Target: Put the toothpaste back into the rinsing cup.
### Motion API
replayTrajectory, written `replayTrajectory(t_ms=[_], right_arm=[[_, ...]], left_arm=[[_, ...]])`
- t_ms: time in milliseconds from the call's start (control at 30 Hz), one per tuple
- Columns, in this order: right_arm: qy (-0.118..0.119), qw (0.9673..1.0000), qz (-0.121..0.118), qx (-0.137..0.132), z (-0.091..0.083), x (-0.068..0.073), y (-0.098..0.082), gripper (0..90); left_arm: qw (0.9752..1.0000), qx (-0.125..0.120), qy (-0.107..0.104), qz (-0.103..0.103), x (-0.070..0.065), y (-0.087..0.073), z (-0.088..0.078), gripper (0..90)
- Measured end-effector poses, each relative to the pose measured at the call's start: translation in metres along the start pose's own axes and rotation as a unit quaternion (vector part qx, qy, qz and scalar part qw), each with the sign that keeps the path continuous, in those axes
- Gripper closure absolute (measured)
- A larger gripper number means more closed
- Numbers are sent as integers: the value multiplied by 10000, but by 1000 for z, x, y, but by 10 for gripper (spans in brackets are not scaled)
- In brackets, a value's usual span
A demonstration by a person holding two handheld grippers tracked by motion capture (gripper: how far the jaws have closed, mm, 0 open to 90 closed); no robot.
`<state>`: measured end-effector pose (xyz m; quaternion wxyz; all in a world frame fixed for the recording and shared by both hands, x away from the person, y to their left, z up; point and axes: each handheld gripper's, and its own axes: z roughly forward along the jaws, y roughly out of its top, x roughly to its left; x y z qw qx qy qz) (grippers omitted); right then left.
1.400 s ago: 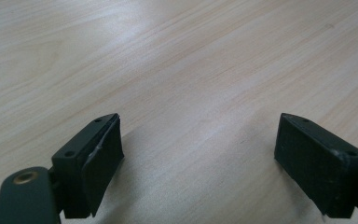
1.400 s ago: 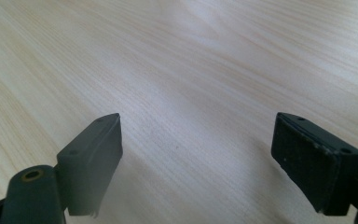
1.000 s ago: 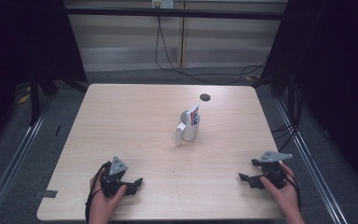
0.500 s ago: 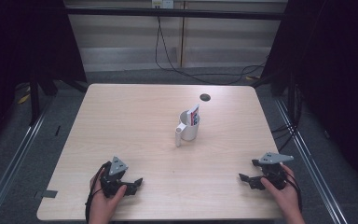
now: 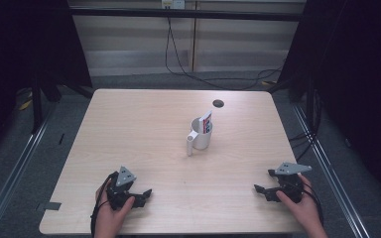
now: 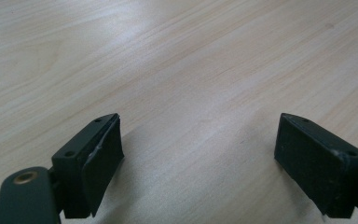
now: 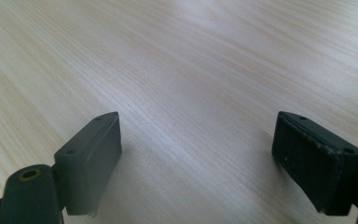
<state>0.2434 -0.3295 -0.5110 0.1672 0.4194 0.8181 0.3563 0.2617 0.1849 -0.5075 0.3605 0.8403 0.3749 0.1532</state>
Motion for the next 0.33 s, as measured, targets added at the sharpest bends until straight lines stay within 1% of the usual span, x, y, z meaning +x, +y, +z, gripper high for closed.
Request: replayTrajectory(t_ms=[33, 333], right_arm=[[-1, 10000, -1, -1, 0, 0, 0, 152], [-13, 10000, 17, -1, 0, 0, 0, 152]], left_arm=[[10000, -15, -3, -24, 0, 0, 0, 148], [10000, -2, -3, -4, 0, 0, 0, 149]])
